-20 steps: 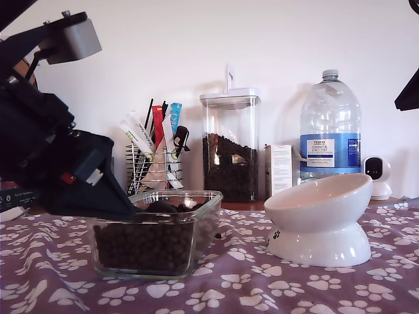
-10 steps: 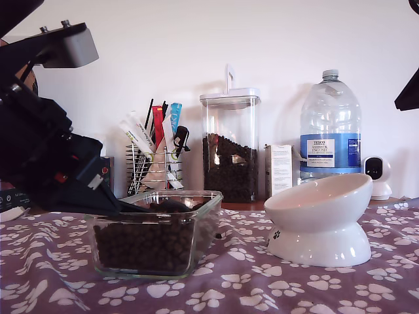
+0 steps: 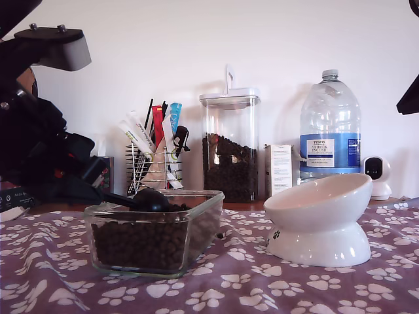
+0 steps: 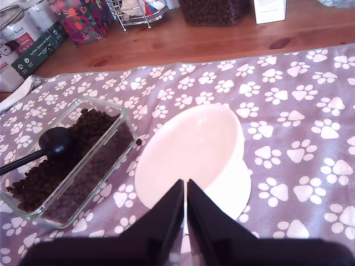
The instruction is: Measure one spoon of cat food and pour it into the food bowl
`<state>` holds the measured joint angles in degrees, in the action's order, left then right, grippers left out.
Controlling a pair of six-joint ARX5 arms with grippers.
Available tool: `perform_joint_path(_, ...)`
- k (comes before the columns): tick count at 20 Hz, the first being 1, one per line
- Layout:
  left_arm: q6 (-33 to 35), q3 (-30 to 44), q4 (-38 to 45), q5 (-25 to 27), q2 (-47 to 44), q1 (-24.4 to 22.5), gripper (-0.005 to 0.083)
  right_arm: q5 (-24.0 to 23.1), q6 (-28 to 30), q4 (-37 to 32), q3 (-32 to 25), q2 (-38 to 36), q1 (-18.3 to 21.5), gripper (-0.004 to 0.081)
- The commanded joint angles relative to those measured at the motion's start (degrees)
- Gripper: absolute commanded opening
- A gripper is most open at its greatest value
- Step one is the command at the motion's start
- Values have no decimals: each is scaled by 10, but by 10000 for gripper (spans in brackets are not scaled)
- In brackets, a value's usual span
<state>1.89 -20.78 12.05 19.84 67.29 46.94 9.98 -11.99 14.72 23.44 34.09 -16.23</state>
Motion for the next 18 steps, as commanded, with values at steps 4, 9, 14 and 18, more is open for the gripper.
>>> perform_joint_path(4, -58, -18, 4, -68, 5, 0, -19, 0, -1, -3, -14, 2, -2, -10)
perform_joint_path(9, -141, -22, 0, -125, 5, -14, -19, 0, -1, -3, -14, 2, -2, -10)
perform_joint_path(14, -233, -22, 0, -169, 5, -61, -19, 0, -1, -3, -14, 2, -2, -10)
perform_joint_path(18, -316, -22, 31, -265, 5, -102, -19, 0, 0, -4, -14, 2, -2, -10)
